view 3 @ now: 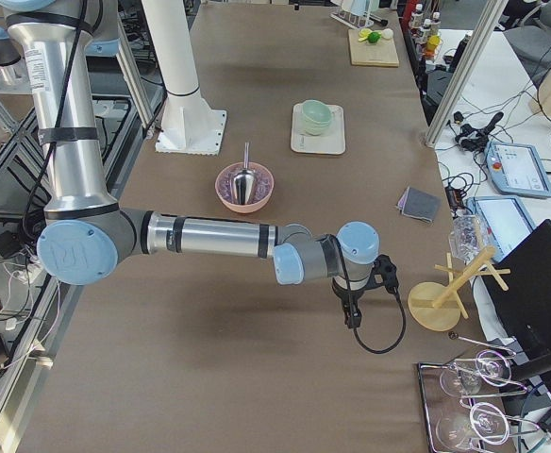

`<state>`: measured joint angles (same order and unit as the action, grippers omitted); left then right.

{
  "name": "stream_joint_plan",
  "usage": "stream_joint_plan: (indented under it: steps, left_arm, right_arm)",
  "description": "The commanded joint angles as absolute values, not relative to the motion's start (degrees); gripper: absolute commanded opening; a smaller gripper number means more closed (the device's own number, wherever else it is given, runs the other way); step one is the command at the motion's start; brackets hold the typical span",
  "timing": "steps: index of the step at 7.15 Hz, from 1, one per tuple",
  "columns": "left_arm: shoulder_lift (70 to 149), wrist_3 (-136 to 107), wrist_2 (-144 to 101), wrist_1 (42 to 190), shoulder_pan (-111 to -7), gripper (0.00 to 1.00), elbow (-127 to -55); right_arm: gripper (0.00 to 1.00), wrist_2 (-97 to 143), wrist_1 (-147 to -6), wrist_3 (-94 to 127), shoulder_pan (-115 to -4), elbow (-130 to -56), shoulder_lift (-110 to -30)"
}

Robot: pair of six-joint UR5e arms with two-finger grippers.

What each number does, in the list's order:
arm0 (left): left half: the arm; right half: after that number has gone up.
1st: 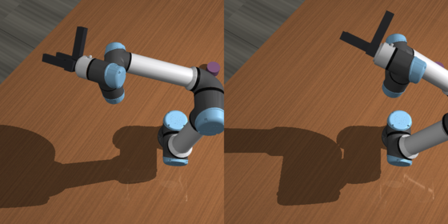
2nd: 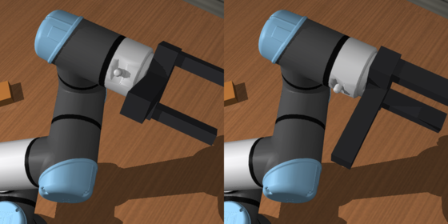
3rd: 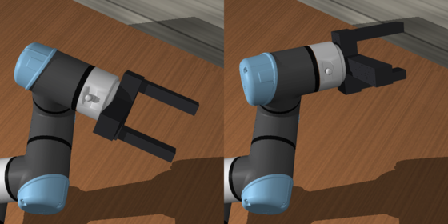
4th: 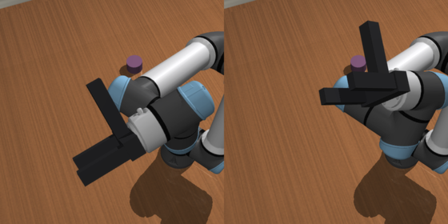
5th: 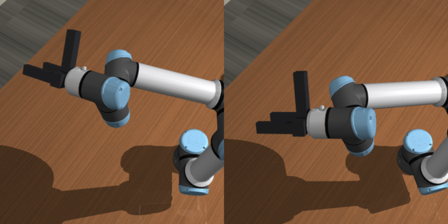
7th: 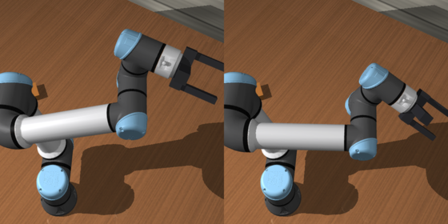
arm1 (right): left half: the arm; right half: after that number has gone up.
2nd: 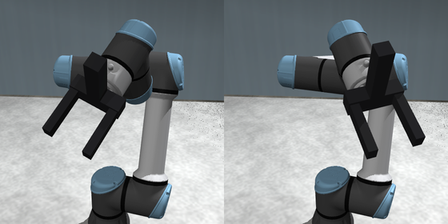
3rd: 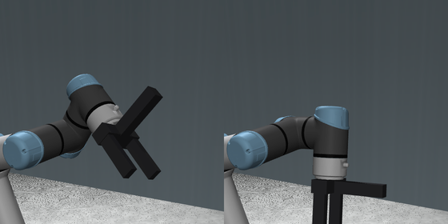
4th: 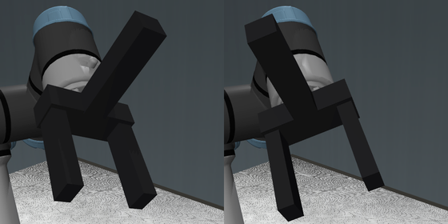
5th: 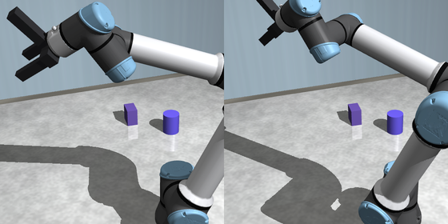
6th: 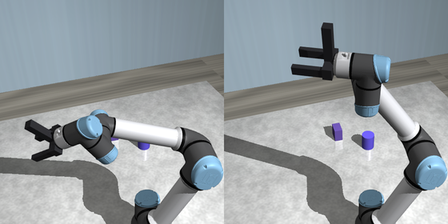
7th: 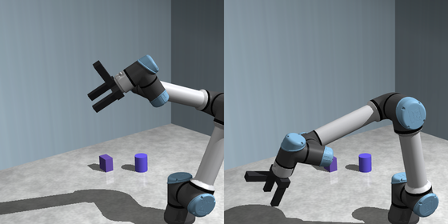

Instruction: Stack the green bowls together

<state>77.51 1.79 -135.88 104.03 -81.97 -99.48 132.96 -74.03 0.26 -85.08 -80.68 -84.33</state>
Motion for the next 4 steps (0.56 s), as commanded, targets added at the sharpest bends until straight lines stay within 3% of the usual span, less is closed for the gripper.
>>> stream_joint_plan:
  steps: [1,4]
  left_arm:
    - [77.08,1.93,-135.88,104.06,-82.00,0.98,-99.84]
    - [77.25,1.41,-137.62,102.84,-82.00,0.98,-99.41]
  right_arm:
    - [1.00,131.84,-72.94,0.18,-84.47,-80.86,-85.69]
    - [1.00,132.01,-73.21,0.18,-84.55,-81.21,-85.87]
